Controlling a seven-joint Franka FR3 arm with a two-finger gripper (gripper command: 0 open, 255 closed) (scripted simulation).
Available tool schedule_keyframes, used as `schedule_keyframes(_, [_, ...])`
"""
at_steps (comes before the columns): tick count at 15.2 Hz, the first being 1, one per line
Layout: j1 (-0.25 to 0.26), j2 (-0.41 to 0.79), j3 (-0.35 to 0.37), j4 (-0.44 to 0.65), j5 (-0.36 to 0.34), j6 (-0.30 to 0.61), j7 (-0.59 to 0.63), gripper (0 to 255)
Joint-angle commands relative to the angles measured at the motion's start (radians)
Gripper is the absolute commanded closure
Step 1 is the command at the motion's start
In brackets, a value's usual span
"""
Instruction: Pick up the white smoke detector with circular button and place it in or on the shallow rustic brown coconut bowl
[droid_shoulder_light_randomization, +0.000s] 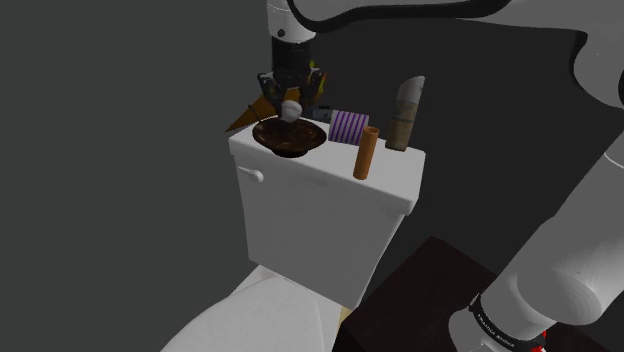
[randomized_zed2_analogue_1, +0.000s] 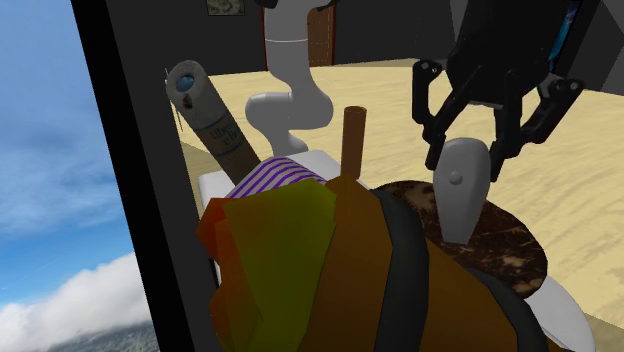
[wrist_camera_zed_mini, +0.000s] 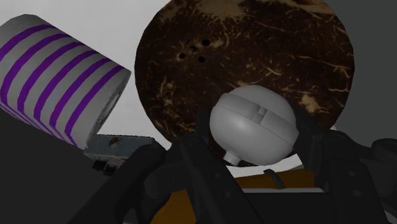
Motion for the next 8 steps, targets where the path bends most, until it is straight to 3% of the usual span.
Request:
schedule_keyframes(1, [-0.002, -0.006, -0.002, -0.035, 0.002, 0.03, 0.002, 255])
schedule_keyframes(8, [-0.005, -0.014, -0.004, -0.108, 0.003, 0.096, 0.012, 255])
